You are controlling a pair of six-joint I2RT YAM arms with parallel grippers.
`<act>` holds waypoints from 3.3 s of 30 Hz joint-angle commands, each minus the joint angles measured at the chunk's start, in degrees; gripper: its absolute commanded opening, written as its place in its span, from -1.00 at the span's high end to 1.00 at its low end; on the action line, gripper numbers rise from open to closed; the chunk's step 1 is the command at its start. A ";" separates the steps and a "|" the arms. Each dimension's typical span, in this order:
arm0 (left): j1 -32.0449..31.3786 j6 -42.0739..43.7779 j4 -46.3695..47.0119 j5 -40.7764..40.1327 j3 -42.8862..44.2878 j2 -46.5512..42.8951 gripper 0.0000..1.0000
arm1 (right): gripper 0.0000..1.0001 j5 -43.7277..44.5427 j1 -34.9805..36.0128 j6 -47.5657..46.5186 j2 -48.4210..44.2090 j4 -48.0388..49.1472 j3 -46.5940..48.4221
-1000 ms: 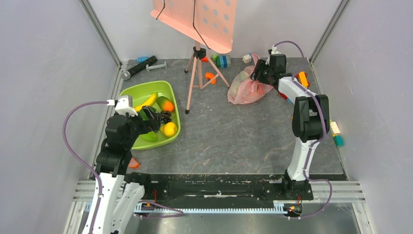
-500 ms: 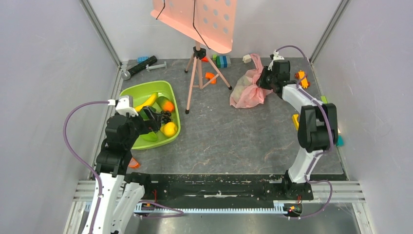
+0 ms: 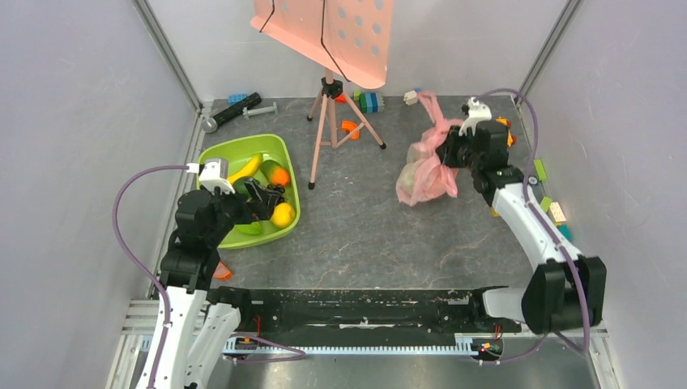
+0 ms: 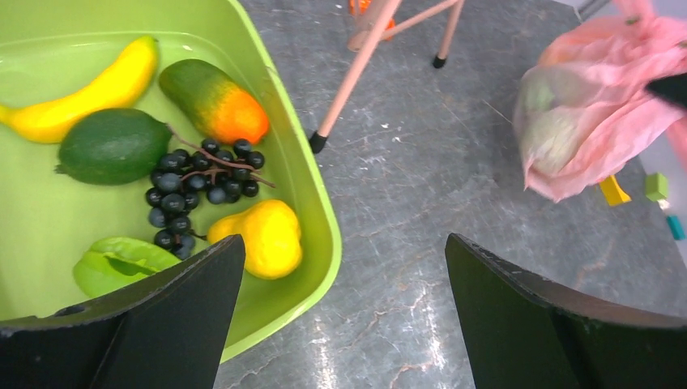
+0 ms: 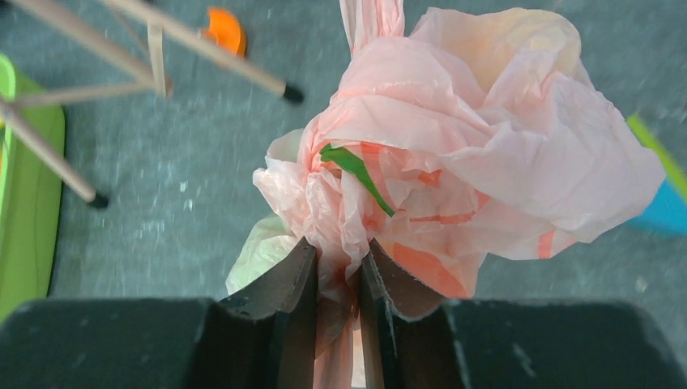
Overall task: Take the fake fruits out of the plastic bag
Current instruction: Move the plastic bag to the center of the board, then untie the plastic bag at the center of the board.
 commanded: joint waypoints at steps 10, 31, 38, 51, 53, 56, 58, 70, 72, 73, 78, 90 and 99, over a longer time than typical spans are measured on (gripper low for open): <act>-0.09 -4.19 3.39 11.28 1.59 0.20 -0.99 | 0.47 14.41 13.12 27.85 -32.62 4.91 -30.70; -0.19 -5.61 2.19 12.80 1.68 -0.19 -0.99 | -0.33 54.67 55.13 49.93 -23.21 8.13 -29.09; -0.20 -4.41 1.98 13.08 1.37 0.54 -0.99 | -0.96 57.69 57.63 43.65 -20.88 1.22 -22.33; -8.20 -3.80 3.97 9.59 5.49 6.47 -0.99 | -0.96 48.23 49.96 22.59 -29.92 -16.35 -15.55; -14.34 -4.08 4.62 4.80 5.67 7.99 -0.99 | -0.96 43.93 44.30 19.75 -31.73 -18.08 -15.45; -26.03 -4.60 5.97 -4.24 6.14 11.29 -0.99 | -0.96 38.24 37.18 14.62 -35.05 -17.92 -16.00; -32.04 -5.29 7.36 -7.39 6.45 14.04 -0.99 | -0.96 38.17 35.90 11.38 -36.83 -17.55 -16.41; -44.46 1.11 16.02 -4.43 8.99 27.87 -0.99 | -0.79 29.94 29.04 0.45 -33.32 -19.47 -17.22; -45.34 2.98 15.95 -4.06 10.32 29.67 -0.99 | -0.73 27.15 26.03 -1.73 -32.71 -18.65 -17.97; -45.65 3.76 15.81 -3.93 10.84 30.47 -0.99 | -0.73 24.27 24.31 -3.22 -32.87 -18.03 -18.40; -46.55 7.20 15.61 -1.41 12.84 33.53 -0.99 | -0.76 6.82 18.66 -11.86 -32.71 -13.69 -21.87; -46.53 15.77 14.72 2.35 14.96 37.70 -0.99 | -0.65 -6.58 17.20 -19.60 -33.14 -12.89 -24.59; -46.50 16.20 15.25 4.22 15.15 41.74 -0.99 | -0.64 -7.51 17.20 -21.19 -34.67 -17.88 -23.53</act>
